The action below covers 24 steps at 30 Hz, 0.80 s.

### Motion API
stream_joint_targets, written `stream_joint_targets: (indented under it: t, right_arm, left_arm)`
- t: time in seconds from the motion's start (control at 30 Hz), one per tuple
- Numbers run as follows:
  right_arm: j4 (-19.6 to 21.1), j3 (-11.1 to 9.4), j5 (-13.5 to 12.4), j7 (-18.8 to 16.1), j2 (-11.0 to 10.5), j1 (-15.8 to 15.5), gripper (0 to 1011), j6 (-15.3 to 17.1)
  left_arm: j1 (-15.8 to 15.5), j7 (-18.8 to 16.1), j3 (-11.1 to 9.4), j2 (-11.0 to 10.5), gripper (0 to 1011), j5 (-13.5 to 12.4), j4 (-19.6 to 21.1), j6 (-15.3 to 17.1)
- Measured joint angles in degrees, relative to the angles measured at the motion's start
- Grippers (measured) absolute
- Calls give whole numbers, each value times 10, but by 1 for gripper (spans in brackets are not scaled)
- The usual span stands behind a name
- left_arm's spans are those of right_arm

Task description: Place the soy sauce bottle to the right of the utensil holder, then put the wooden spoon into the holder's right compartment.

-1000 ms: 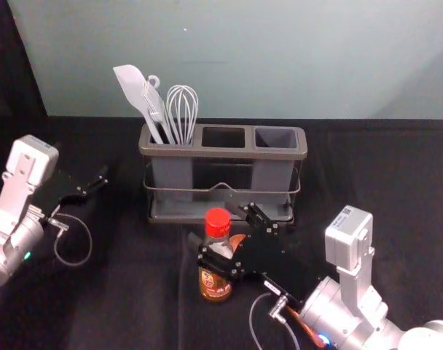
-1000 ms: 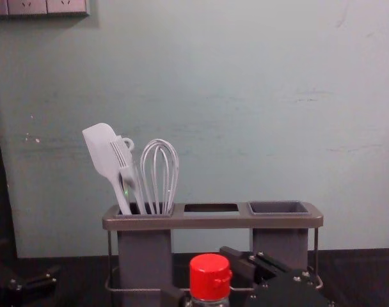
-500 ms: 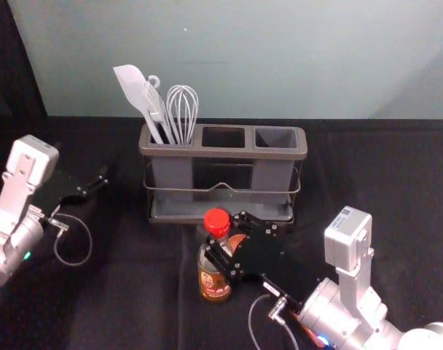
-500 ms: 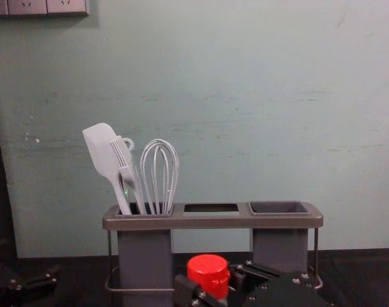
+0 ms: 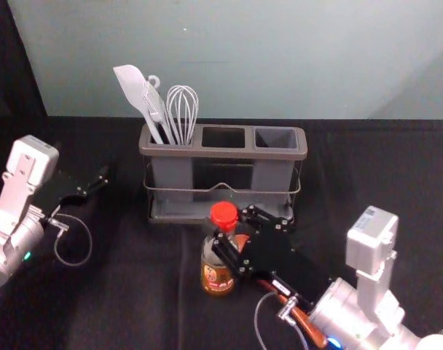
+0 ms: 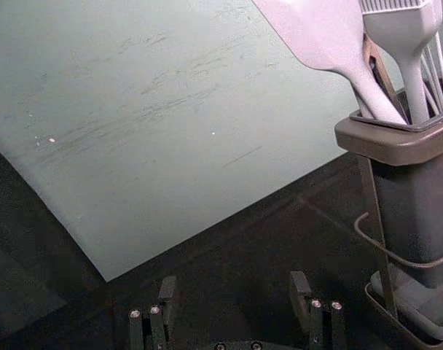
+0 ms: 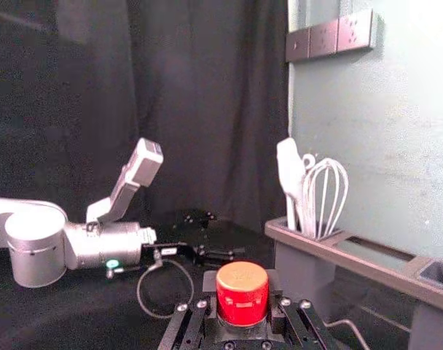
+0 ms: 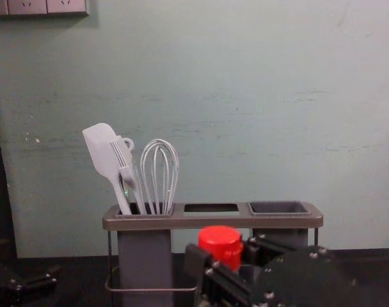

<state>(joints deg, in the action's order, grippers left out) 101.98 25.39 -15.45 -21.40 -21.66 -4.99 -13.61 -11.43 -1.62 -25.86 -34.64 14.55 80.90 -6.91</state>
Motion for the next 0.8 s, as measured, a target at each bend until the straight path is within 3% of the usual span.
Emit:
stream_joint_targets:
  t: [0.2,0.53,0.57,0.63,0.8]
  right_arm:
    - [17,-26,-9,0,-5,-21,382,-6]
    - [39,-103,-28,18,-25,-68,382,-11]
    - [39,-103,-28,18,-25,-68,382,-11]
    - [40,-124,-31,24,-29,-78,382,-9]
    - [36,-153,-35,29,-33,-83,382,-5]
  left_arm:
    - [0,0,0,0,1000,0,0,0]
    - [0,0,0,0,1000,0,0,0]
    - [0,0,0,0,1000,0,0,0]
    - [0,0,0,0,1000,0,0,0]
    - [0,0,0,0,1000,0,0,0]
